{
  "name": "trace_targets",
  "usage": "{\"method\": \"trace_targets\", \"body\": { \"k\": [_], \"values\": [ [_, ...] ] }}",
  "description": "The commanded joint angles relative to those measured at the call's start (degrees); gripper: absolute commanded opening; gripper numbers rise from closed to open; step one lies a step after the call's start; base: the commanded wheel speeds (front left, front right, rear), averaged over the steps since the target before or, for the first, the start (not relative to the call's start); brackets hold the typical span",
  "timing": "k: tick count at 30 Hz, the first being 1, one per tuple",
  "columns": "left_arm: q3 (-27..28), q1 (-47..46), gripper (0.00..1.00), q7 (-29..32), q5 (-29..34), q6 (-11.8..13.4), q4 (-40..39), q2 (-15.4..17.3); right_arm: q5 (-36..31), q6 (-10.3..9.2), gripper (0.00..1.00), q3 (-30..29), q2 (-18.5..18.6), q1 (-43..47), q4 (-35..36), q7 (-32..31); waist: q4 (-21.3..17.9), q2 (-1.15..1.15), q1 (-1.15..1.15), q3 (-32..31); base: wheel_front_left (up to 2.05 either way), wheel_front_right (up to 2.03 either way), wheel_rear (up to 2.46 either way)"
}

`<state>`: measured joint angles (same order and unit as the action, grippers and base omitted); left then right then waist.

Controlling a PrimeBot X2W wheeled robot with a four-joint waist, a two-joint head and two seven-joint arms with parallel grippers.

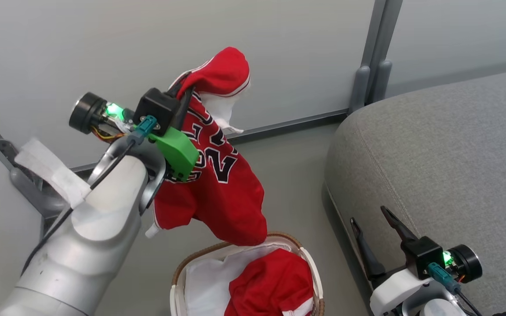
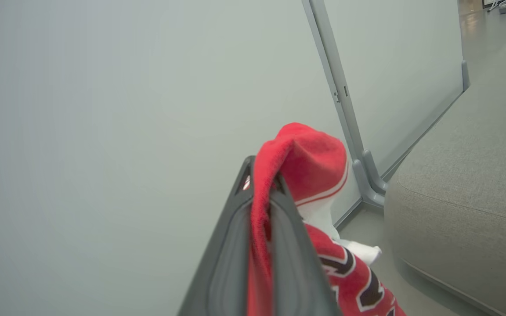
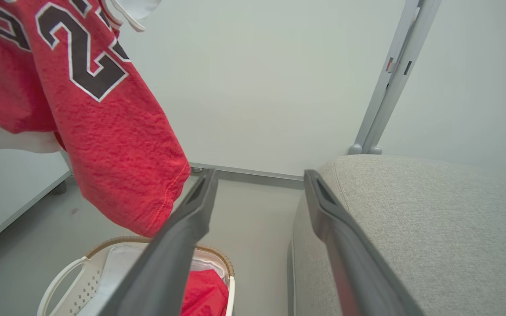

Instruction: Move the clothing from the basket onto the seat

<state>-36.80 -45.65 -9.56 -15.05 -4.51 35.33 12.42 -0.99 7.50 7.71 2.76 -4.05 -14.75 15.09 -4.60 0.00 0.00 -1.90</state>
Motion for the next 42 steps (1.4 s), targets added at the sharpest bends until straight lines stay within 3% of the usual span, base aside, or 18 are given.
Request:
{"method": "trace_targets", "body": {
  "k": [1,9,24,30,40,41,42],
  "values": [
    [-0.02,-1.82,0.0,0.72,-0.1,-0.29,-1.03,0.73,0.03,-0.02,1.0,0.45,0.23,0.7,0.08,0.12,-0.1,0.0,0.0,-1.19,0.0,0.0,0.0],
    [-1.17,-6.78,0.0,5.39,0.01,-0.89,-4.76,0.14,0.56,-0.02,1.0,6.08,0.21,-2.02,0.06,0.12,0.82,0.0,0.0,-1.77,0.0,0.0,0.0],
    [-5.29,-11.95,0.0,8.47,-1.57,-1.48,-3.75,-7.24,4.5,-0.03,1.0,18.62,0.24,-16.7,-6.86,0.12,6.89,0.0,0.0,-2.34,0.0,0.0,0.0],
    [-7.98,-12.37,0.0,9.4,-3.47,-1.81,-3.63,-9.11,5.13,-0.03,1.0,18.25,0.22,-19.71,-11.4,0.11,9.85,0.0,0.0,-2.85,0.0,0.0,0.0],
    [-11.28,-10.55,0.0,11.3,-7.72,-1.71,-8.21,-9.51,4.28,-0.03,1.0,14.83,0.21,-23.17,-14.8,0.11,12.48,0.0,0.0,-3.74,0.0,0.0,0.0],
    [-11.45,-10.46,0.0,11.36,-7.97,-1.54,-8.62,-9.52,4.47,-0.03,0.98,14.88,0.2,-23.57,-15.28,0.11,12.64,0.0,0.0,-3.79,0.0,0.0,0.0],
    [-11.63,-10.34,0.0,11.44,-8.3,-1.38,-9.06,-9.53,4.65,-0.03,0.39,15.16,0.2,-24.16,-15.64,0.11,12.8,0.0,0.0,-3.82,0.0,0.0,0.0]
  ]
}}
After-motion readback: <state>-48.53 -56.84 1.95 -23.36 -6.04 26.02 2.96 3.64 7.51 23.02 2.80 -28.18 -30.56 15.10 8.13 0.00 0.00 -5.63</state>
